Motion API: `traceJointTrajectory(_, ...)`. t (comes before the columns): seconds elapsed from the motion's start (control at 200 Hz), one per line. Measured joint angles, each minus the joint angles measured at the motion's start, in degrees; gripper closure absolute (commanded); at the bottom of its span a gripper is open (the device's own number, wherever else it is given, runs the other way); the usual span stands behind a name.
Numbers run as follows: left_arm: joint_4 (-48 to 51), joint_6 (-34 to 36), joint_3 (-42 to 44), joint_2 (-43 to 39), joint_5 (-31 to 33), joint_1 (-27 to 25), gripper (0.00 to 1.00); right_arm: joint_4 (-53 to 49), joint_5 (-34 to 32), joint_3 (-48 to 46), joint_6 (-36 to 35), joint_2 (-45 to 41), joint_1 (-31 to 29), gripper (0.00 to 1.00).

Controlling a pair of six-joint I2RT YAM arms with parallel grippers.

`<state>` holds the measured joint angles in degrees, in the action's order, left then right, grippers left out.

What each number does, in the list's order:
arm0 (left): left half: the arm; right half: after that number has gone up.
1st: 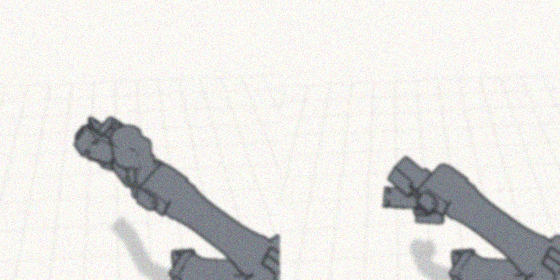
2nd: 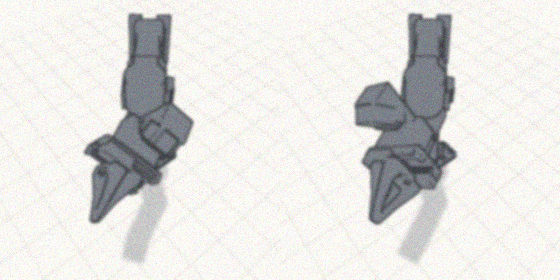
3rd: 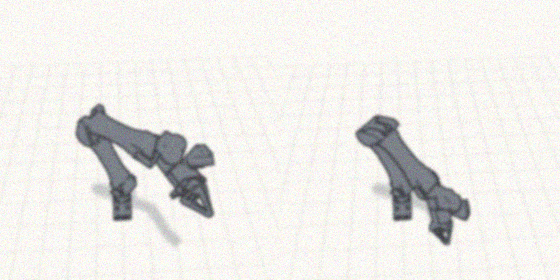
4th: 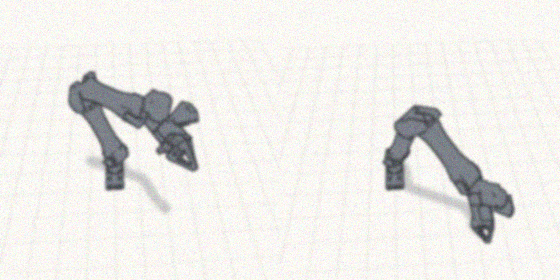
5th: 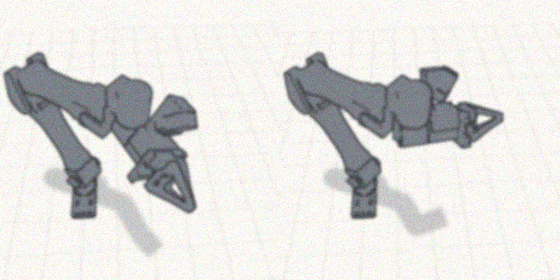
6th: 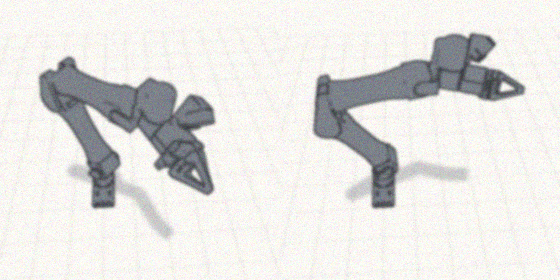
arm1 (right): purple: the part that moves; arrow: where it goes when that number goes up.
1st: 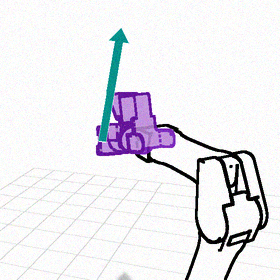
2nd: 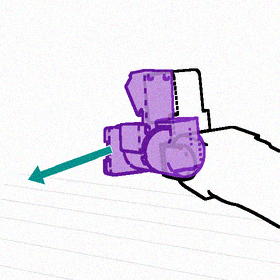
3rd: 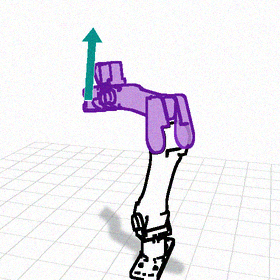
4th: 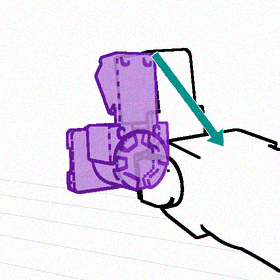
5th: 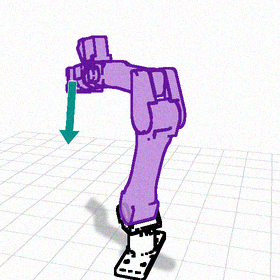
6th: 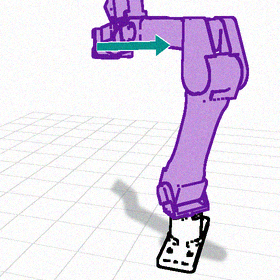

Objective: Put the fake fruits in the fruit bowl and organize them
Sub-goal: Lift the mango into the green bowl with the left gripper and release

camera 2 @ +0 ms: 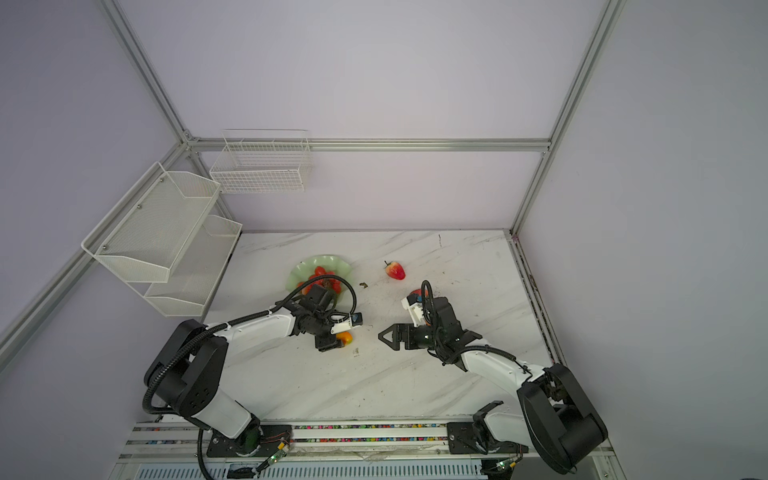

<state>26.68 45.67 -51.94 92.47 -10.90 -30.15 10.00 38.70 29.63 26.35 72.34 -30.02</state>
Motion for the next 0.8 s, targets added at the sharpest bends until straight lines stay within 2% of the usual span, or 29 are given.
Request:
traceJointTrajectory(0.215, -0.6, -1.1, -0.2, 0.6, -0.9, 0.0, 0.60, -0.2, 0.1, 0.6, -0.3, 0.1, 0.0, 0.03)
traceJointTrajectory(0.32, -0.9, -2.6, -0.2, -1.5, -2.1, 0.2, 0.62, -0.2, 0.2, 0.6, -0.3, 0.1, 0.0, 0.03)
traceJointTrajectory(0.4, -2.2, -4.8, -0.2, -6.2, -3.5, 0.9, 0.62, -0.2, 0.3, 0.8, -0.3, 0.1, 0.0, 0.03)
traceJointTrajectory(0.525, -7.2, -11.8, -0.2, -16.9, -5.9, 6.2, 0.63, -0.2, 0.9, 4.0, -0.7, 0.9, -0.1, 0.03)
traceJointTrajectory(0.625, -12.4, -18.2, -0.2, -22.9, -3.7, 10.8, 0.61, 0.1, 0.9, 8.8, -1.4, 2.9, -1.2, 0.03)
traceJointTrajectory(0.7, -14.2, -22.9, -0.9, -24.1, -1.7, 13.6, 0.63, 0.9, 0.8, 12.8, -1.7, 5.0, -3.3, 0.03)
traceJointTrajectory(0.8, -13.8, -29.4, -4.3, -20.7, 1.9, 17.8, 0.63, 2.1, 0.4, 17.7, -2.1, 9.0, -6.9, 0.03)
